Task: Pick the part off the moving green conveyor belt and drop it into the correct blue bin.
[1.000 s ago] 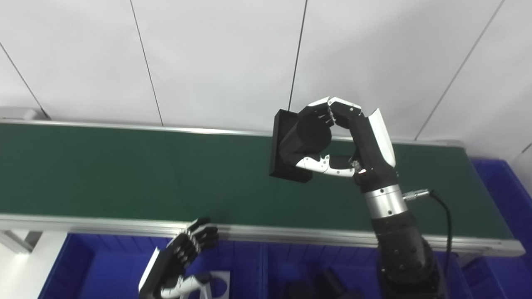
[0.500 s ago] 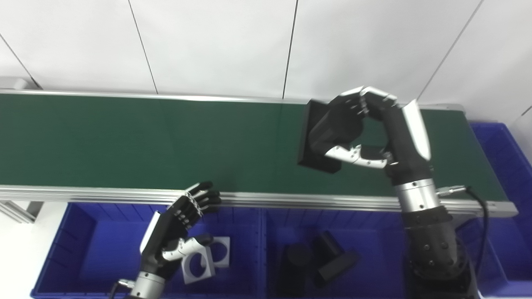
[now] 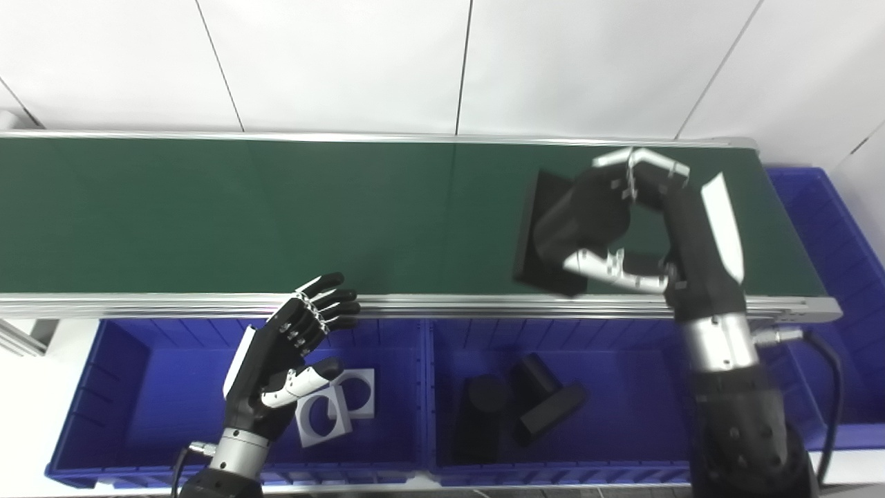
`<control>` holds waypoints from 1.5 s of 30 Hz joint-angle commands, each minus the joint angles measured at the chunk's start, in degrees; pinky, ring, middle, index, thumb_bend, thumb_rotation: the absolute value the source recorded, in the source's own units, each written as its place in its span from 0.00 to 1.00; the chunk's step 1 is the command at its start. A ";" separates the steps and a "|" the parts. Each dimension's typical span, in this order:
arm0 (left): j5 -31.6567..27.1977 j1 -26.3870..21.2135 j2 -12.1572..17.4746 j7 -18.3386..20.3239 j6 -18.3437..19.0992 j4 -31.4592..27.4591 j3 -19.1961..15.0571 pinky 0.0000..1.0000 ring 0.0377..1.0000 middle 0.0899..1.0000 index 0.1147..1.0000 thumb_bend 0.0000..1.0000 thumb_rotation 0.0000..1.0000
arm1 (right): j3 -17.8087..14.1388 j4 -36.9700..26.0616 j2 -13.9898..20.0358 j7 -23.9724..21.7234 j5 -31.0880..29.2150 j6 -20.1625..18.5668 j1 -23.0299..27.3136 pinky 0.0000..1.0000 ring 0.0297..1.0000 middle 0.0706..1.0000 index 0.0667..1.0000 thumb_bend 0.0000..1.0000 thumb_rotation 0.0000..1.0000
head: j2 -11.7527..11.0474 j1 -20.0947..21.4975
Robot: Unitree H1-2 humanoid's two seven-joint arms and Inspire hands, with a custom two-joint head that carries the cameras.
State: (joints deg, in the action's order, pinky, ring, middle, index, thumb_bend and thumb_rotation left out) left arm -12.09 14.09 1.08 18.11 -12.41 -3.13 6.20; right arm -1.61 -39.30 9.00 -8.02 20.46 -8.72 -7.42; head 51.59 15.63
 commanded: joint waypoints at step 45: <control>-4.82 -2.32 4.07 1.80 1.43 -1.74 -0.73 0.64 0.69 0.71 0.76 1.00 0.42 | 3.88 19.79 2.77 7.54 4.73 6.05 -8.29 0.35 0.42 0.47 0.47 0.50 0.00 | 0.01 9.50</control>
State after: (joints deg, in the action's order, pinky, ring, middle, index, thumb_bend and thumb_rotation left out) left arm -16.14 12.75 5.02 19.36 -10.37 -3.18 5.43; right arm 2.20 -18.27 11.38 -1.19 24.65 -5.70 -16.23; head 51.68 25.14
